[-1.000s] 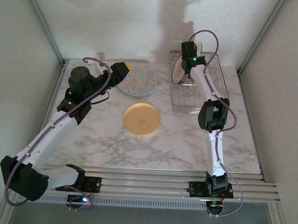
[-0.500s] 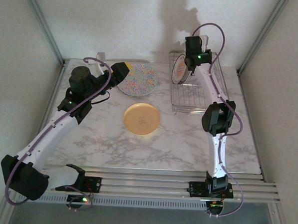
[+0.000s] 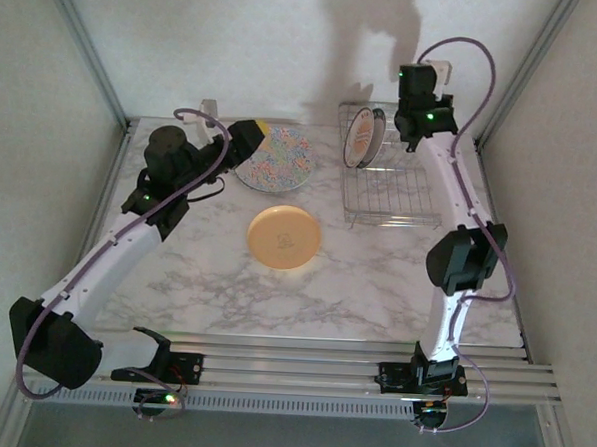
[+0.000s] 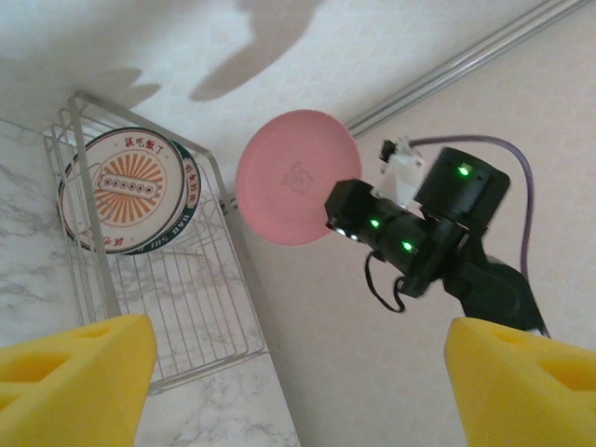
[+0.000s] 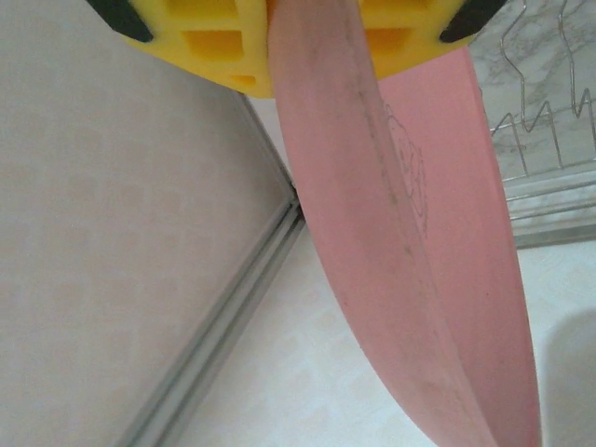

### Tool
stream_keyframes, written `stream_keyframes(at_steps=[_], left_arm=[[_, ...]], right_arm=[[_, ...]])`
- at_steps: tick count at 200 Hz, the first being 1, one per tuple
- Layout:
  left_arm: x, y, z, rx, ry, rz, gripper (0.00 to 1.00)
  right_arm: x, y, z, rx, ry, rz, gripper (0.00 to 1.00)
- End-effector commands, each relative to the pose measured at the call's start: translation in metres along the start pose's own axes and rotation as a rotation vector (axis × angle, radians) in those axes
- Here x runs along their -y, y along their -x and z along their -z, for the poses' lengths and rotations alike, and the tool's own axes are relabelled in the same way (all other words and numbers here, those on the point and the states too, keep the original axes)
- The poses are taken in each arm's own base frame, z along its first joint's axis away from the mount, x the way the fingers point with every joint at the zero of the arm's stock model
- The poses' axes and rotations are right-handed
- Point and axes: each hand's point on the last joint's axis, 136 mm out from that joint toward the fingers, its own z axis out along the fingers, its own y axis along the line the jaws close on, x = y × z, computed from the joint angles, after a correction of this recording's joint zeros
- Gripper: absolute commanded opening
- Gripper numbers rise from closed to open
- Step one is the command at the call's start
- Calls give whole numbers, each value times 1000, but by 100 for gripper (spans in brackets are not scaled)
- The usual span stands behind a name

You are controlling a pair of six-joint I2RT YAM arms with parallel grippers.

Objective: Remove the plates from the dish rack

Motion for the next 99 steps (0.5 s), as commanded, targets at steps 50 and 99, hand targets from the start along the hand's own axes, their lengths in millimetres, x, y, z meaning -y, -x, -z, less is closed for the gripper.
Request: stream_keyframes(at_steps=[50,99], left_arm=[[17,-25,-57,-165,-69,5,80],[-4,-67,-105,-321,35,-13,79]], right_arm=[[56,-25,73,-69,160,-339,0],[49,-57,125,-138,435,-541,0]])
